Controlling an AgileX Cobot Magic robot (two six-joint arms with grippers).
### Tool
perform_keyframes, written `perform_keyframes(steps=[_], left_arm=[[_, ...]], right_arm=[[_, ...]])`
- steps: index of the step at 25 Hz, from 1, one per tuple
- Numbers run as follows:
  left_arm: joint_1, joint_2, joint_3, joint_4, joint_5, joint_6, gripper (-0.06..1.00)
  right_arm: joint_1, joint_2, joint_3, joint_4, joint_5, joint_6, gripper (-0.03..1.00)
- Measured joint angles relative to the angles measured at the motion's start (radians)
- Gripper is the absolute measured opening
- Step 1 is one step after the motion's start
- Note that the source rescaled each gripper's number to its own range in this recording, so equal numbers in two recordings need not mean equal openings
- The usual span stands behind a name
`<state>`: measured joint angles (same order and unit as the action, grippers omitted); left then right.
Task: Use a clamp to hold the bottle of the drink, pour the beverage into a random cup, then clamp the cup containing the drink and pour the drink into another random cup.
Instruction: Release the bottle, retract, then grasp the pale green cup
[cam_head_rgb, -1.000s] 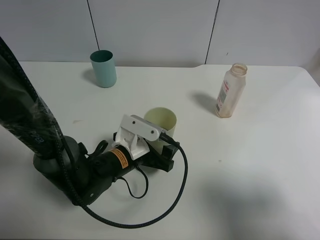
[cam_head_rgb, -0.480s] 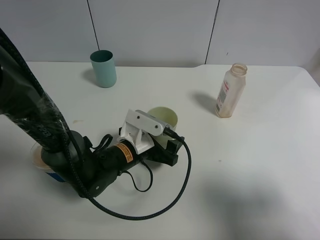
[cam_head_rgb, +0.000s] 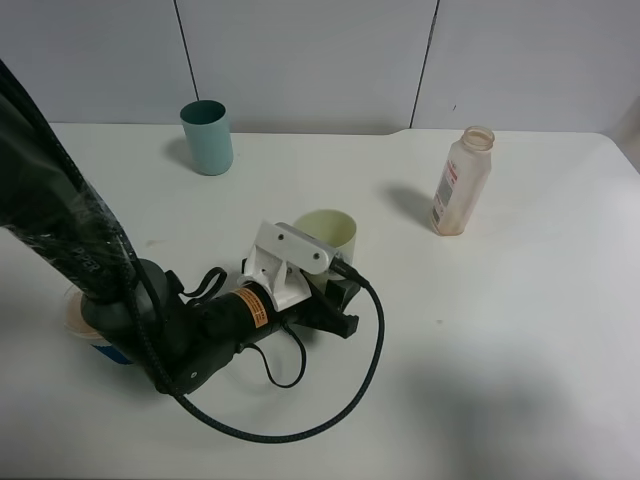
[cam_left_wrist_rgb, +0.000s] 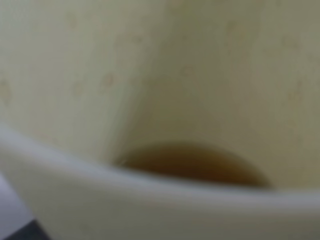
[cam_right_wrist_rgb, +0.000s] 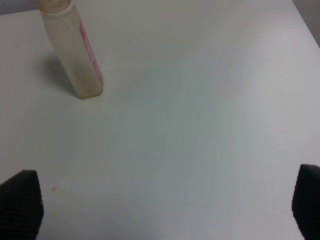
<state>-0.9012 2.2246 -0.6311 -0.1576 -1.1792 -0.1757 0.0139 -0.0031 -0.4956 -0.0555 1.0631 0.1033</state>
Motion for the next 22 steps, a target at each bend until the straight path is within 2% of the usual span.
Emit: perform_keyframes(steps=[9,16,17,22], left_arm=[[0.005,-0.097,0.0,0.011,0.087,-0.006,0.02],[0.065,-0.217,0.001,0.039,0.179,-0.008,0.02],[0.083,-0.253,0.002,0.05,0.225,-0.008,0.02],[0.125,-0.328,0.003,0.087,0.311,-0.009,0.02]], right_arm=[[0.0,0.0,0.0,0.0,0.0,0.0,1.0],[0.0,0.0,0.0,0.0,0.0,0.0,1.0],[0.0,0.0,0.0,0.0,0.0,0.0,1.0],[0.0,0.0,0.0,0.0,0.0,0.0,1.0]])
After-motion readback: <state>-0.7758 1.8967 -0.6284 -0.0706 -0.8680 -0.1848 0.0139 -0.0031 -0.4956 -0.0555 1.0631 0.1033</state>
